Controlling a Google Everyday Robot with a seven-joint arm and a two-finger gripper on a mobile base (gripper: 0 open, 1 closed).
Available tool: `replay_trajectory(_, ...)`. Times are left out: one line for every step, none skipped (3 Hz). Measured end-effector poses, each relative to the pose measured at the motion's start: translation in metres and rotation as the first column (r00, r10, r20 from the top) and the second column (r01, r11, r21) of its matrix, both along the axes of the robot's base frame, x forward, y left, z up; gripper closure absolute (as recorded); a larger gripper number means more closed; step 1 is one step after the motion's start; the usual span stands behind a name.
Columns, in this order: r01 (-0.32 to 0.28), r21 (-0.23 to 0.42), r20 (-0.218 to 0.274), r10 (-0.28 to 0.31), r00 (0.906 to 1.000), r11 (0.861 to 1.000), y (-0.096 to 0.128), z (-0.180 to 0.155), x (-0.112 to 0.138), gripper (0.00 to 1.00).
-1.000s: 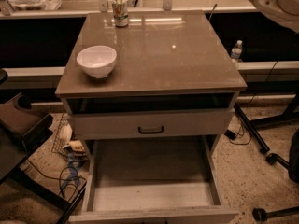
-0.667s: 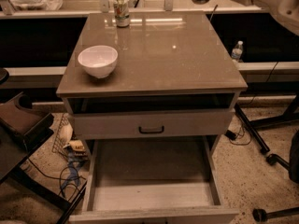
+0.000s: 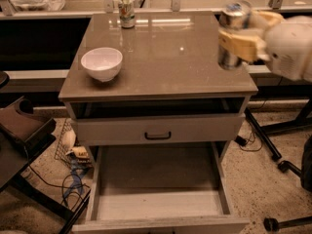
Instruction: Place redbull can into middle drawer
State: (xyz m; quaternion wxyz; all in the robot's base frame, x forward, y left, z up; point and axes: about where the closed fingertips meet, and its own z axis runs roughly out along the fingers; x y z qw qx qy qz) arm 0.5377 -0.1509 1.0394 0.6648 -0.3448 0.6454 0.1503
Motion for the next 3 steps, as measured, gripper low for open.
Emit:
replay_trajectory(-0.012,0.01,-0.072,0.012,0.9973,1.0,-0.043,-0.044,-0.031,1.0)
replay_trajectory(-0.046,0.013,-0.115,0.048,0.9922,0.999,-0.052,-0.068,-0.032,1.0)
replay_trajectory(-0.046,0.013,-0.115,0.048,0.9922,0.999,-0.052,-0.068,-0.032,1.0)
